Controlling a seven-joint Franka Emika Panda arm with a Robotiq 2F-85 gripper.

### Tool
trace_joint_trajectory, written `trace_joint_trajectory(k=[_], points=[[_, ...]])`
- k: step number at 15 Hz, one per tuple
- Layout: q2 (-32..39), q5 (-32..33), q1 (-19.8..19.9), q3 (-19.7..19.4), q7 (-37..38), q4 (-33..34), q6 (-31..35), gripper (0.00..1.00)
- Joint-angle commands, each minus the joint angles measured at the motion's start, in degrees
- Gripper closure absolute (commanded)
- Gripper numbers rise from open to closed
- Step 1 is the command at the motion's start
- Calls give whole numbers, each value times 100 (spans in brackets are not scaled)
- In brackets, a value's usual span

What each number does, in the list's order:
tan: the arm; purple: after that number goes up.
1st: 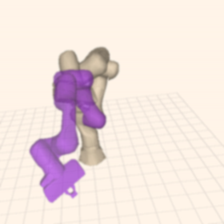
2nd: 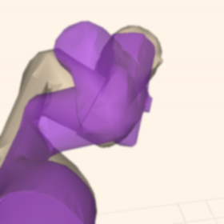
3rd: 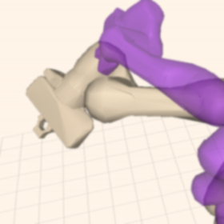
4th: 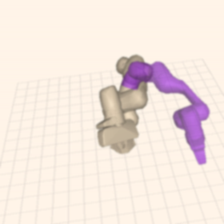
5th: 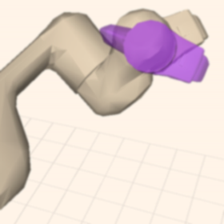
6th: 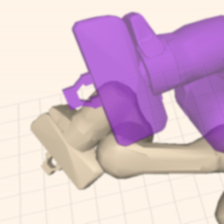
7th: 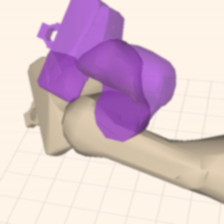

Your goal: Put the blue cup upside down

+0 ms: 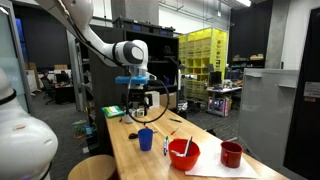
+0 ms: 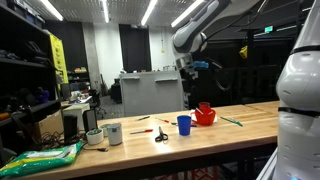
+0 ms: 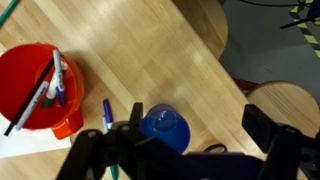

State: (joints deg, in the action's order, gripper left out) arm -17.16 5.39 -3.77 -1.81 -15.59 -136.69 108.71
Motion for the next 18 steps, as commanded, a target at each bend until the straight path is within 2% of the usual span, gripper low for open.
trace_joint_trajectory(k=[1,8,13,14,18], points=[[483,-111,-61,67,-308,293,339,0],[908,-524,-170,237,-900,494,616,0],[1029,-220,-142,423,-369,440,822,0],[996,-387,-133,367,-635,430,706,0],[1039,-313,-130,389,-507,431,783,0]])
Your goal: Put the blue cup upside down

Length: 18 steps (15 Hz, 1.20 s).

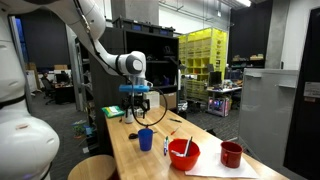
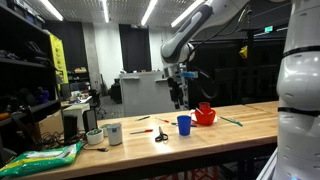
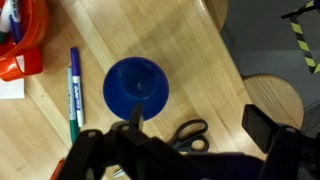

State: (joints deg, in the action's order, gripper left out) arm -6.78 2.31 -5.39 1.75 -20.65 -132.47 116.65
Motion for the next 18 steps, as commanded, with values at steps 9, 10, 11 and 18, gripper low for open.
trace_joint_trajectory(k=[9,10,11,18], points=[[400,-151,120,7,48,-368,1052,0],[448,-156,129,10,55,-396,1133,0],[495,-203,140,11,28,-434,1218,0],[730,-381,164,38,-18,-577,1548,0]])
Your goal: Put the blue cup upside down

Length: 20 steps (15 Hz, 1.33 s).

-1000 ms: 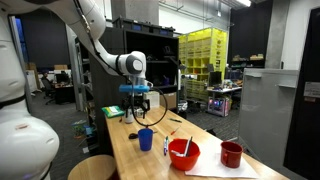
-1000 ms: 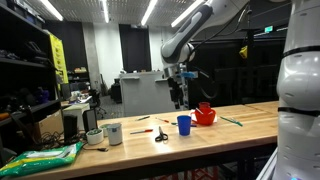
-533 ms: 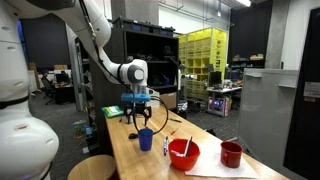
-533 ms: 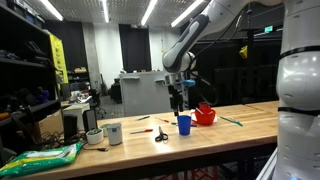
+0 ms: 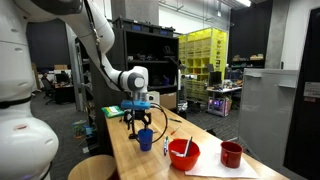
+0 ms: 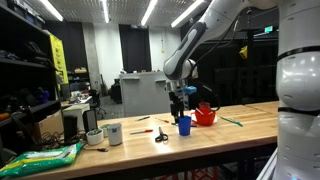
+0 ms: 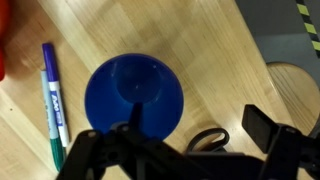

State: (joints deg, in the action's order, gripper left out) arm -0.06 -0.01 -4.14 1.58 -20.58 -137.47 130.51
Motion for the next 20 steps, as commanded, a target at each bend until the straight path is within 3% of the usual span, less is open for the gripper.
trace_joint_trajectory(k=[1,7,8,10,18,20], points=[[97,-162,42,58,-20,-87,194,0],[315,-297,78,71,-81,-128,369,0],[344,-336,85,75,-86,-126,379,25],[385,-396,103,85,-103,-131,409,31],[415,-368,121,93,-12,-137,426,94],[402,-324,117,89,69,-145,422,100]])
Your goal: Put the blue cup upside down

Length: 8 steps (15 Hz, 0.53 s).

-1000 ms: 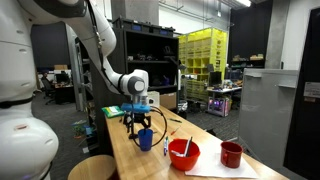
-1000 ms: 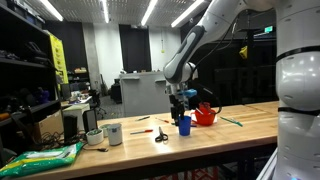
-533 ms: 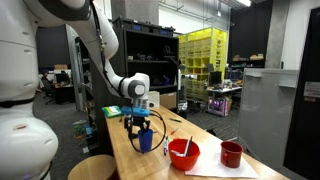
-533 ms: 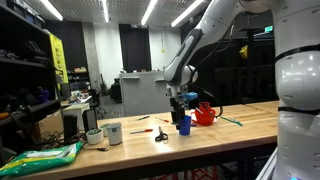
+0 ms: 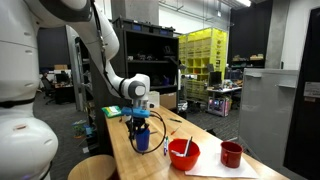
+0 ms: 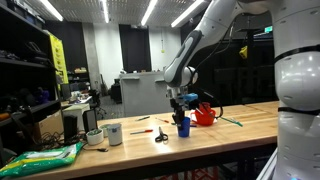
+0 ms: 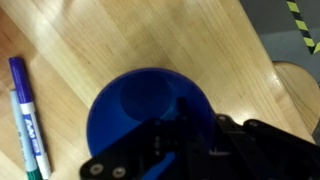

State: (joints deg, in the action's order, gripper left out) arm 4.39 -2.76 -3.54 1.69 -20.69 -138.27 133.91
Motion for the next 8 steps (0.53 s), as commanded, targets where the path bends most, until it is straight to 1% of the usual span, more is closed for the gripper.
trace_joint_trajectory(k=[1,2,3,4,8], points=[[-67,-20,59,72,148,-48,82,100],[-84,16,60,67,212,-57,102,97],[-95,47,52,69,306,-75,131,99],[-144,113,34,71,469,-102,217,99],[-236,660,-43,84,1300,-270,871,99]])
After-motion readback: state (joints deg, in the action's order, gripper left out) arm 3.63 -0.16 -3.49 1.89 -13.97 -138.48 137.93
